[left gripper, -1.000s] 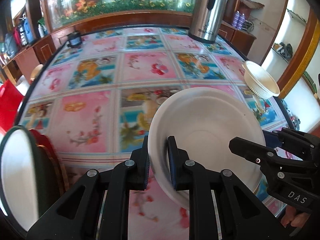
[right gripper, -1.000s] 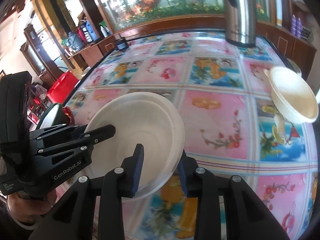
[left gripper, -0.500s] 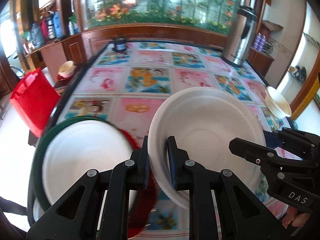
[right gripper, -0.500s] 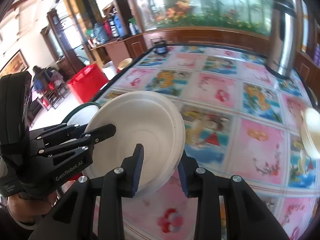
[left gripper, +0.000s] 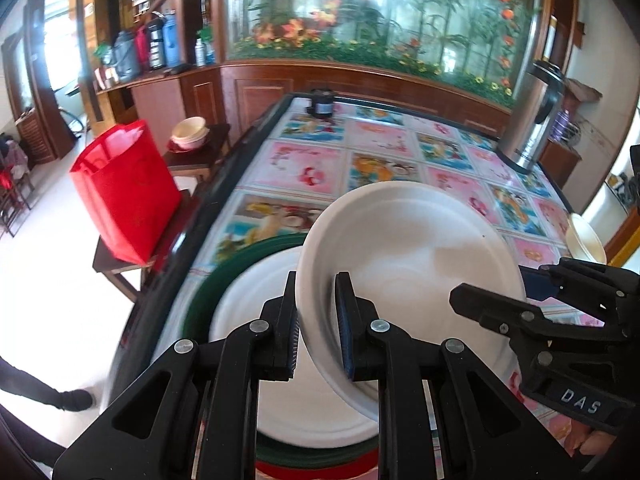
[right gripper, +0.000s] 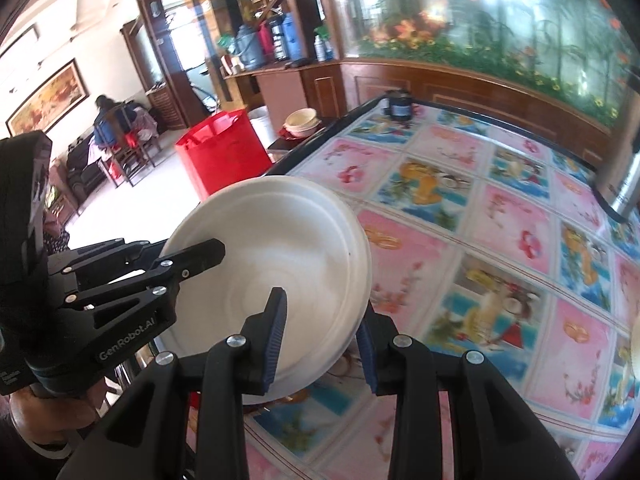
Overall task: Organize plates and bowls
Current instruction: 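Carry the white plate with the right gripper to the stack in the left gripper, then lower the white plate onto the stack and open the right gripper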
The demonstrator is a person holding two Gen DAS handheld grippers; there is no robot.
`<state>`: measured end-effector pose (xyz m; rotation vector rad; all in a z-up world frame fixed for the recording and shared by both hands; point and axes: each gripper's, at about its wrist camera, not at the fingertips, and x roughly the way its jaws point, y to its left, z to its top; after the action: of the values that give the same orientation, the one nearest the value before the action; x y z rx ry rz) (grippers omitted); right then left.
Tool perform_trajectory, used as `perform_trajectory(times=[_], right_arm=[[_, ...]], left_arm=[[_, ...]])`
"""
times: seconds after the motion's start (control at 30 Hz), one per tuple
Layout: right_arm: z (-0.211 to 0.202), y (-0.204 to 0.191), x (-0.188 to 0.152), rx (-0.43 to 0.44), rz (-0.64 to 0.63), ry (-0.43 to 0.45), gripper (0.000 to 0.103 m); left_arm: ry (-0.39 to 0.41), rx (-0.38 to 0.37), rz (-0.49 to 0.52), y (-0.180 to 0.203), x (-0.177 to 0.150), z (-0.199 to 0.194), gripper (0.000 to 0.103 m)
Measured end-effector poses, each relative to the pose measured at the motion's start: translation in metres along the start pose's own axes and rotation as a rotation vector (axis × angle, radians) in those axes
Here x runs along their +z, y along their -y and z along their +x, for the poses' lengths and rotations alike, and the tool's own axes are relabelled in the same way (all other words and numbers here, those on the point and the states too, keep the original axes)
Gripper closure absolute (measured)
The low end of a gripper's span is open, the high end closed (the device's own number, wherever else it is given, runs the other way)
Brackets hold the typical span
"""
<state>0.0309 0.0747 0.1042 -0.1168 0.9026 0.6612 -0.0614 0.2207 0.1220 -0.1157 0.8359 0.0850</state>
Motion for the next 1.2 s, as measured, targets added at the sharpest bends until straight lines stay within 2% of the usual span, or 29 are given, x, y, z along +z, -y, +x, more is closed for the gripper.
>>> perform_trajectory(times=[0.23, 1.1, 1.2], right_arm=[[0.023, -0.028, 0.006, 0.021, -0.052, -0.037, 0.060], [0.042, -0.040, -0.004, 0.012, -0.065, -0.096, 0.058], [0.042, -0.037, -0.004, 0.010, -0.052, -0.090, 0.058]], left_arm=[[-0.028, 0.011, -0.039, -0.025, -0.010, 0.010, 0.087], [-0.079, 0.016, -0.046, -0.035, -0.032, 0.036, 0.085], [-0.072, 0.042, -0.032, -0.033, -0.034, 0.038, 0.085]])
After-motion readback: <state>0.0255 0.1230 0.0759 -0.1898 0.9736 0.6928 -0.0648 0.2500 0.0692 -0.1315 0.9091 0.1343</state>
